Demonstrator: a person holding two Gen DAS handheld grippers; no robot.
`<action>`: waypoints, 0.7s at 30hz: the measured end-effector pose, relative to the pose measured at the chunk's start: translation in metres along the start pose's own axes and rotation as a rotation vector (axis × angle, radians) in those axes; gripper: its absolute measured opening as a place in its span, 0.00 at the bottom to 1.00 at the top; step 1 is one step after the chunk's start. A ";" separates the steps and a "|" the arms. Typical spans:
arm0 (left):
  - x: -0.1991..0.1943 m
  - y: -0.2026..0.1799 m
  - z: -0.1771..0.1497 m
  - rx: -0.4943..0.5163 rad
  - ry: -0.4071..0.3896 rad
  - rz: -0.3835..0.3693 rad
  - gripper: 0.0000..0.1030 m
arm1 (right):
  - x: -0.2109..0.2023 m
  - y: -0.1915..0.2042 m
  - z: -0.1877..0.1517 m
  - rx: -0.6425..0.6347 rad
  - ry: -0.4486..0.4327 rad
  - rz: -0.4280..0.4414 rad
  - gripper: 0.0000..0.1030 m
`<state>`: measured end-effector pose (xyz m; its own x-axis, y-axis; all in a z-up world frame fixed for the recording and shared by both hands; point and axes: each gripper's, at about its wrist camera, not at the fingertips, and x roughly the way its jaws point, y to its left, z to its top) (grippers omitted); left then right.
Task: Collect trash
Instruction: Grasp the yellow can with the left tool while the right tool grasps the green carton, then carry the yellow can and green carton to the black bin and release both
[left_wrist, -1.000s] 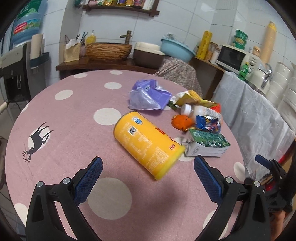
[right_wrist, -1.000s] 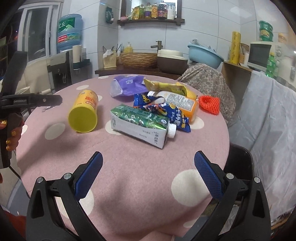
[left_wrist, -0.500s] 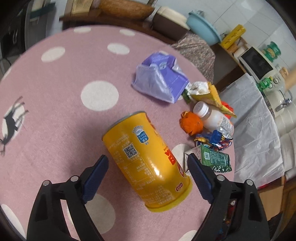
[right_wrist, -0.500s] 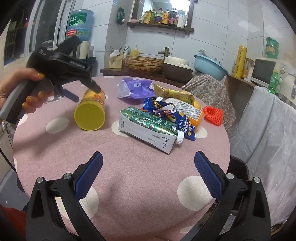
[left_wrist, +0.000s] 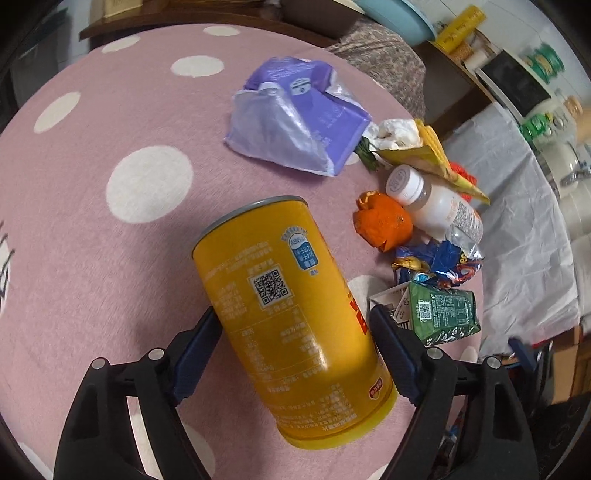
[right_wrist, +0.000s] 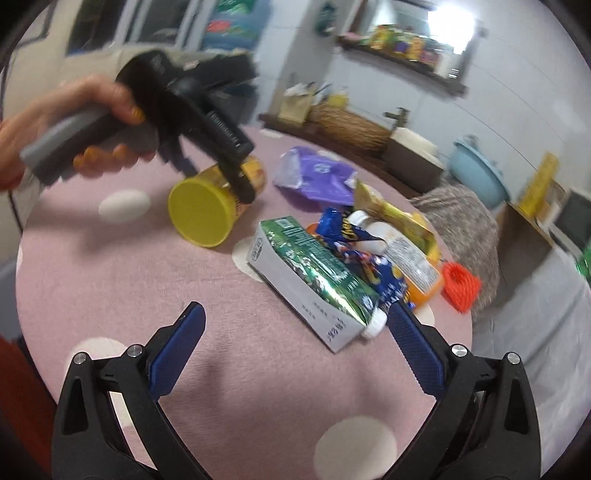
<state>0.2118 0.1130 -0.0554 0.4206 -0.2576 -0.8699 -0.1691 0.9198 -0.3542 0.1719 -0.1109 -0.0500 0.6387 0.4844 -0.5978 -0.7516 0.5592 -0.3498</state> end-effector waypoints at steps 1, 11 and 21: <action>0.001 -0.002 0.001 0.015 0.000 -0.002 0.76 | 0.006 -0.001 0.005 -0.040 0.009 0.009 0.93; 0.006 -0.008 0.014 0.140 0.024 0.000 0.74 | 0.063 0.016 0.024 -0.395 0.184 0.009 0.68; 0.016 -0.019 0.028 0.204 0.046 -0.002 0.73 | 0.070 0.028 0.026 -0.444 0.202 -0.034 0.60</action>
<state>0.2471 0.0999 -0.0534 0.3793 -0.2684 -0.8855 0.0175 0.9589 -0.2832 0.1996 -0.0438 -0.0831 0.6523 0.3058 -0.6935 -0.7567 0.2103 -0.6190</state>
